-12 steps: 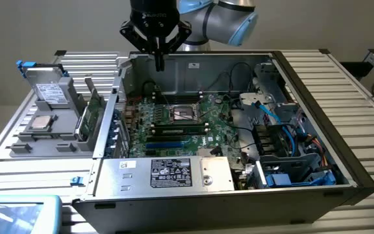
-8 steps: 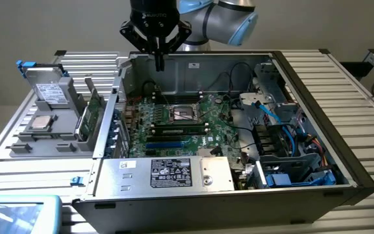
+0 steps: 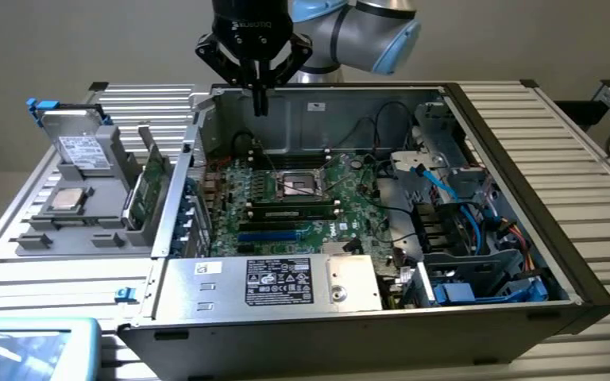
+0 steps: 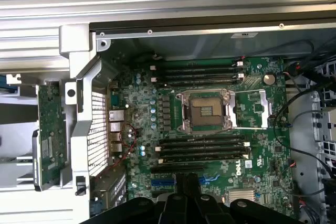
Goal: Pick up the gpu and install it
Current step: 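Reach for the gpu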
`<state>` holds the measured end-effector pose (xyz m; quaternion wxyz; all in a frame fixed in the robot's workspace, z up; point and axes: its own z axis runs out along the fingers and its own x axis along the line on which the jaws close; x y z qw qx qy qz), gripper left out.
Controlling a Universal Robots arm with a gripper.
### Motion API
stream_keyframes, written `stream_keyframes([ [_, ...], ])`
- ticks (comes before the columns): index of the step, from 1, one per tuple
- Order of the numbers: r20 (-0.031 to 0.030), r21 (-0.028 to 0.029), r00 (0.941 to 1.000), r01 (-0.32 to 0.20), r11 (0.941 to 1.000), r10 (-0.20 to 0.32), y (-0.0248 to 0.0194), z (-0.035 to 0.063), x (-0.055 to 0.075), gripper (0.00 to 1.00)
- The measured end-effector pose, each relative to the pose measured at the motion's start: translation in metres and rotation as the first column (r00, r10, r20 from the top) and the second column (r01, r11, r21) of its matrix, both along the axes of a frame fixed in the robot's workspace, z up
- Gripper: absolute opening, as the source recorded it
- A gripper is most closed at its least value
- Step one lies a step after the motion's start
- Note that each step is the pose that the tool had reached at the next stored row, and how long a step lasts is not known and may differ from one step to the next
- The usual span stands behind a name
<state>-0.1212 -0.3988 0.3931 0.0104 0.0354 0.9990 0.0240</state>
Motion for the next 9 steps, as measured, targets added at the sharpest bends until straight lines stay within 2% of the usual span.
stream_keyframes([
  [4, -0.0002, -0.0003, 1.0, 0.002, 1.0, -0.002, 0.0, 0.0, -0.005, 0.12],
  [9, 0.0, -0.0001, 1.0, 0.003, 1.0, -0.003, 0.0, -0.0002, -0.022, 0.12],
])
